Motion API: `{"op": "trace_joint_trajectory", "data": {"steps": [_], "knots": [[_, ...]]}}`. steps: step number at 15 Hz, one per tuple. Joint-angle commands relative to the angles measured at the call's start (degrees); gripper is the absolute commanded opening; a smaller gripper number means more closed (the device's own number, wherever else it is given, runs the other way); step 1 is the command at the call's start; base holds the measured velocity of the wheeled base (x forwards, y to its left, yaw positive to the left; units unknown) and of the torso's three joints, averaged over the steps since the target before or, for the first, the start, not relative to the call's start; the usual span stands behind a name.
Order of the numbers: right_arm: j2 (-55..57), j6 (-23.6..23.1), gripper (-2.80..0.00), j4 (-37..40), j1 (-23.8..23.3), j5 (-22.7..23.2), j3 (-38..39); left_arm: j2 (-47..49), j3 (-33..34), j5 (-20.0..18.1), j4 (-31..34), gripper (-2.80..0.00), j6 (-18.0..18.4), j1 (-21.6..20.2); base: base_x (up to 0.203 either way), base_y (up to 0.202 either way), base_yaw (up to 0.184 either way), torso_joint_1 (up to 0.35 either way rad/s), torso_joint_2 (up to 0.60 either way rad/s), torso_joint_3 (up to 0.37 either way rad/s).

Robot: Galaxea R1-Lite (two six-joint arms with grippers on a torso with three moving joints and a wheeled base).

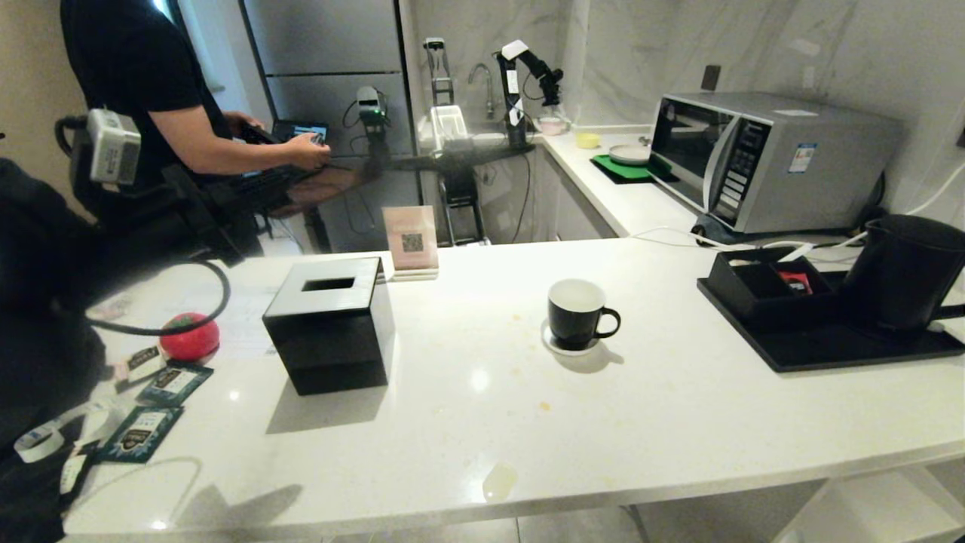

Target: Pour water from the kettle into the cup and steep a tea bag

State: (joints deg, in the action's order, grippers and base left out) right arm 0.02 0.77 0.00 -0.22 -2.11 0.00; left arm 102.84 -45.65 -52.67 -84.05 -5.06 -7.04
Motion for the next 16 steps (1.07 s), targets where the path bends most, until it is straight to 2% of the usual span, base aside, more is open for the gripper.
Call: {"op": "trace_joint_trajectory", "data": {"steps": [1,6,12,14,16], "knots": [[0.0,0.0,-2.80,0.0,0.0,0.0,0.0,-4.7,2.3,-0.2,-0.5,-2.80,0.0,0.3,0.000,0.000,0.000,0.000,0.00,0.000],[0.0,0.0,-2.80,0.0,0.0,0.0,0.0,-16.5,12.0,1.7,-0.3,-2.80,0.0,-0.2,0.000,0.000,0.000,0.000,0.00,0.000],[0.0,0.0,-2.80,0.0,0.0,0.0,0.0,-32.2,34.4,3.0,-0.2,-2.80,0.1,-4.9,0.000,0.000,0.000,0.000,0.00,0.000],[0.0,0.0,-2.80,0.0,0.0,0.0,0.0,-38.2,42.6,5.2,-0.1,-2.80,0.1,-5.5,0.000,0.000,0.000,0.000,0.00,0.000],[0.0,0.0,-2.80,0.0,0.0,0.0,0.0,-45.9,45.6,7.9,5.0,-2.80,-0.3,-5.6,0.000,0.000,0.000,0.000,0.00,0.000]]}}
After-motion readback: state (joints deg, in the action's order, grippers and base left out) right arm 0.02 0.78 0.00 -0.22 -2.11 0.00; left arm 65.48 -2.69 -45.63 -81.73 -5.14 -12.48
